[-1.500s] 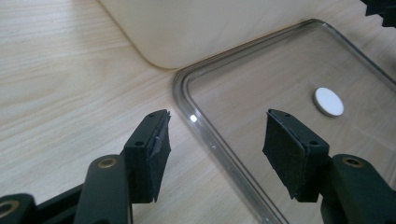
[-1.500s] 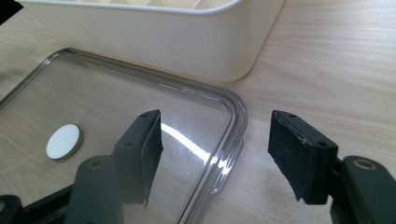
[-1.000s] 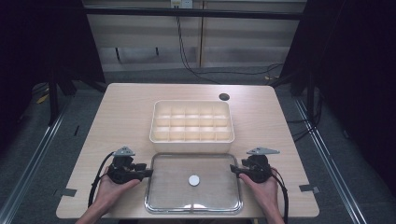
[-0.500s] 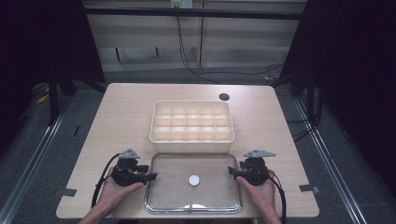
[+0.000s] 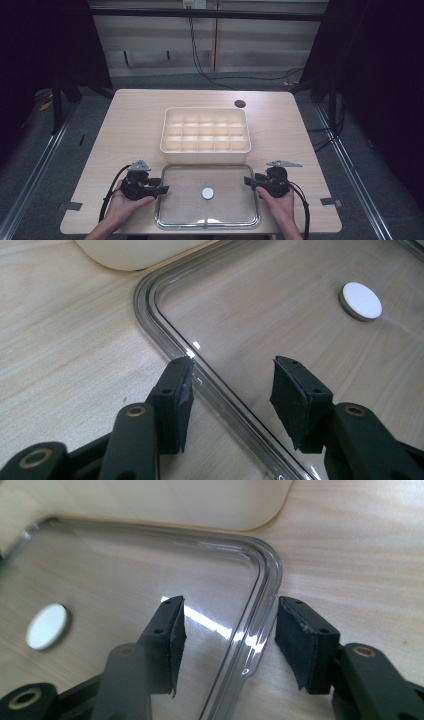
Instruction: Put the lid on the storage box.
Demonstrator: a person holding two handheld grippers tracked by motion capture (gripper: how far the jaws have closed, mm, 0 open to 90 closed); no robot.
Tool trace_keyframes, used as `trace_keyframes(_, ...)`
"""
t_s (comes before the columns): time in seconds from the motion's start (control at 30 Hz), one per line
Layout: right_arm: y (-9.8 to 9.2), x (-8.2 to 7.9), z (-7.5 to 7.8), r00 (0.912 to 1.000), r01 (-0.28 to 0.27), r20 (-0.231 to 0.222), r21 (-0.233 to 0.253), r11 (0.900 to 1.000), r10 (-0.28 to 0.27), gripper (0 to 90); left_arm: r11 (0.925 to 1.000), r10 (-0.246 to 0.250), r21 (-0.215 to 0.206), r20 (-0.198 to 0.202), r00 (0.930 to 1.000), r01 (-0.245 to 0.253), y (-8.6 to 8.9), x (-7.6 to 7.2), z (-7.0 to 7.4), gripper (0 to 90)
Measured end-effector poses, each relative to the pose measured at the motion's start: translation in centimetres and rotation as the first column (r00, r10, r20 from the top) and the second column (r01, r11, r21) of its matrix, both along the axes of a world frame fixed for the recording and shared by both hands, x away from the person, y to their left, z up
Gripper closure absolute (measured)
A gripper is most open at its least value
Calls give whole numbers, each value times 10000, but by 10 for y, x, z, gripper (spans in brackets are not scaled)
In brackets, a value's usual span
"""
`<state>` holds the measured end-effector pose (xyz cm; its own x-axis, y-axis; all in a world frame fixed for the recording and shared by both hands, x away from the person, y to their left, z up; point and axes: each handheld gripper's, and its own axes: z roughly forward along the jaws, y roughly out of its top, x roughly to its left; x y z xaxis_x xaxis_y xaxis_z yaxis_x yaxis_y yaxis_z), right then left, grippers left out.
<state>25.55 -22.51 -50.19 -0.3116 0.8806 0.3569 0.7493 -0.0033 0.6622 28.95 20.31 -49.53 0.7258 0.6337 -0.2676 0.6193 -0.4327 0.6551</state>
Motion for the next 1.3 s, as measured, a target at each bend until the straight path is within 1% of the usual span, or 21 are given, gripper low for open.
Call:
trace_keyframes(0.03,0,0,0,10000,0,0,0,10000,0,462,10000,-16,-24,-21,10000,16,0,0,0,507)
trace_keyframes(0.13,-5,0,-1,9996,242,-168,750,9969,-230,479,10000,16,12,30,10000,-16,0,0,0,507)
trace_keyframes(0.17,-12,-1,-2,9989,414,-269,1364,9898,-380,526,10000,11,9,39,10000,-11,0,0,0,508)
trace_keyframes(0.2,-12,-1,-2,9989,414,-269,1364,9898,-380,526,10000,30,-3,39,10000,-30,0,0,0,508)
trace_keyframes(0.27,-17,-2,-3,9983,545,-295,1901,9803,-498,541,10000,0,41,51,10000,-1,0,0,0,508)
trace_keyframes(0.33,-19,-3,-2,9981,604,-267,2212,9734,-559,559,10000,-4,56,59,10000,4,0,-1,0,508)
trace_keyframes(0.4,-22,-5,1,9983,589,-106,2493,9666,-581,588,10000,11,47,48,10000,-11,0,0,0,509)
trace_keyframes(0.43,-22,-5,1,9983,589,-106,2493,9666,-581,588,10000,23,43,42,10000,-23,0,0,0,509)
trace_keyframes(0.5,-24,-7,3,9985,501,50,2799,9587,-536,610,9999,58,102,101,9999,-59,0,-1,0,518)
trace_keyframes(0.6,-26,-8,3,9986,502,29,3068,9504,-537,621,9998,125,164,186,9997,-128,0,-1,0,521)
trace_keyframes(0.73,-26,-10,4,9981,505,171,3206,9459,-591,637,9998,144,164,143,9998,-146,1,-1,0,522)
trace_keyframes(0.9,-27,-13,6,9986,402,170,3793,9244,-504,651,9996,75,271,121,9999,-79,1,-1,1,527)
trace_keyframes(0.93,-24,-14,3,9999,58,100,4192,9079,-110,685,9997,45,233,143,9999,-48,1,-2,1,549)
trace_keyframes(0.97,-24,-14,3,9999,58,100,4192,9079,-110,685,9997,-28,261,115,9999,25,0,-2,1,549)
trace_keyframes(1.0,-20,-15,5,9997,68,170,4026,9154,-149,691,9996,-50,281,137,9999,46,-1,-2,1,550)
trace_keyframes(1.03,-17,-16,8,9991,159,310,3674,9299,-293,688,9997,-23,247,125,9999,20,-1,-3,1,549)
trace_keyframes(1.07,-16,-16,10,9989,158,350,3527,9356,-301,676,9998,-31,197,57,10000,30,0,-2,1,538)
trace_keyframes(1.13,-17,-14,10,9993,0,346,3576,9339,-132,676,9999,-21,129,76,10000,20,0,-1,0,537)
trace_keyframes(1.17,-17,-13,9,9996,-83,289,3489,9371,-20,663,9999,-52,98,69,10000,52,0,-1,0,537)
trace_keyframes(1.2,-18,-11,7,9994,-326,211,3671,9296,267,619,9999,-39,107,48,10000,39,0,-1,0,537)
trace_keyframes(1.3,-16,-9,5,9988,-462,55,3761,9254,477,581,10000,-2,58,54,10000,2,1,0,0,536)
